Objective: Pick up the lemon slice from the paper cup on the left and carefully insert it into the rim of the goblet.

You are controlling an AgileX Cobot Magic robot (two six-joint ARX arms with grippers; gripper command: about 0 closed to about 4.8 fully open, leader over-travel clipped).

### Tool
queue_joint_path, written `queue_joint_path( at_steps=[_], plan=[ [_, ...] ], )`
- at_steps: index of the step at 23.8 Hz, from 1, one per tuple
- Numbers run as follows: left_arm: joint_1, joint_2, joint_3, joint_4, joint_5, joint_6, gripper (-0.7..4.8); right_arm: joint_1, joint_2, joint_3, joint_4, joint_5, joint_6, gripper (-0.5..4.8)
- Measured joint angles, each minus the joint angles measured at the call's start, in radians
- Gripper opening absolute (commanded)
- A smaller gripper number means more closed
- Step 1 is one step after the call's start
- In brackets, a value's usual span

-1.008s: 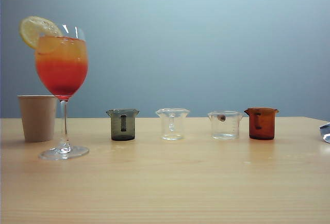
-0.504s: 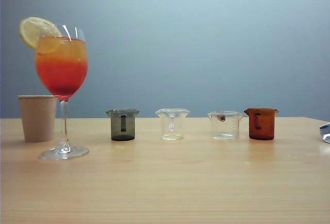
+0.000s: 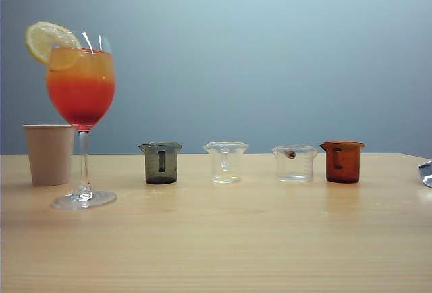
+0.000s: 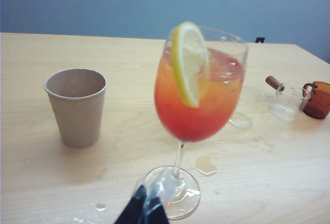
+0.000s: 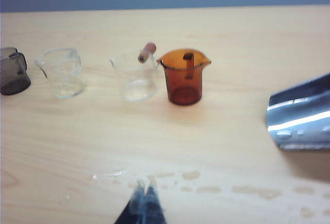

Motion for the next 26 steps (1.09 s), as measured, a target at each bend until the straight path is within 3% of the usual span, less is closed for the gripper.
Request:
queue_joint_path(
  at_steps=[11, 22, 26],
  plan=[
    [0.000, 0.001, -0.165, 0.106, -0.018, -0.007, -0.06, 0.000, -0.003, -0.025, -0.038, 0.024, 0.023, 0.13],
    [0.000, 0.000, -0.161, 0.126, -0.025, 0.001, -0.05, -0.005, -0.060, -0.025, -0.064, 0.026, 0.022, 0.13],
    [0.000, 0.000, -0.161, 0.125, -0.025, 0.001, -0.05, -0.050, -0.126, -0.025, -0.063, 0.027, 0.021, 0.13]
  ],
)
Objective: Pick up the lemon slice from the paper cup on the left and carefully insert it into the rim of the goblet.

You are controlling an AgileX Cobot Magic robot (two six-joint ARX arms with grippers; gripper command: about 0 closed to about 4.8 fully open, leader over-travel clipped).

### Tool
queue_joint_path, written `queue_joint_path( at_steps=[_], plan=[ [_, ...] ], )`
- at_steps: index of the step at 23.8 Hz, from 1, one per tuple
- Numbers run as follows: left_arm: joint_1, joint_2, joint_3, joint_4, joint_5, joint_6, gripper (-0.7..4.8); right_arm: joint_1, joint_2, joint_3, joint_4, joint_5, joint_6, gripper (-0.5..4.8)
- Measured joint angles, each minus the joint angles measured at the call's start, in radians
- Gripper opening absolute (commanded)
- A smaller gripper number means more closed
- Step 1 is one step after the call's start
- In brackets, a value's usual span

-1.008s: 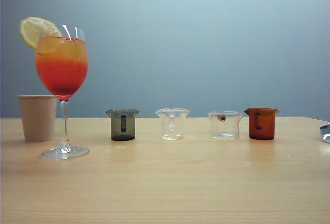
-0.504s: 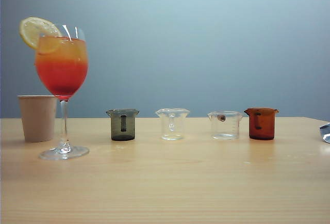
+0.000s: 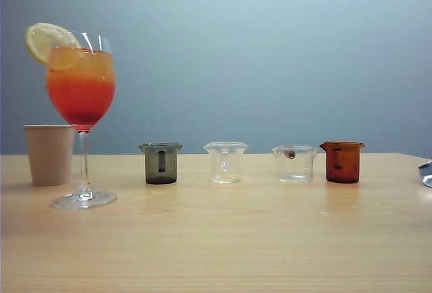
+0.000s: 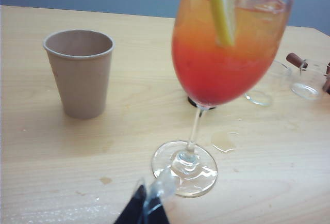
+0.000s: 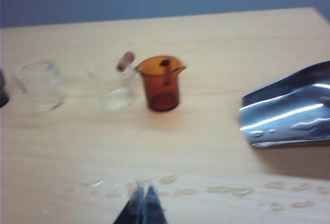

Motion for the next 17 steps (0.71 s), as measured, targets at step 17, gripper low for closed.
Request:
queue_joint_path(
  at_steps=[17],
  plan=[
    [0.130, 0.000, 0.000, 0.000, -0.004, 0.000, -0.05, -0.248, -0.010, 0.000, -0.001, 0.003, 0.000, 0.13]
  ],
)
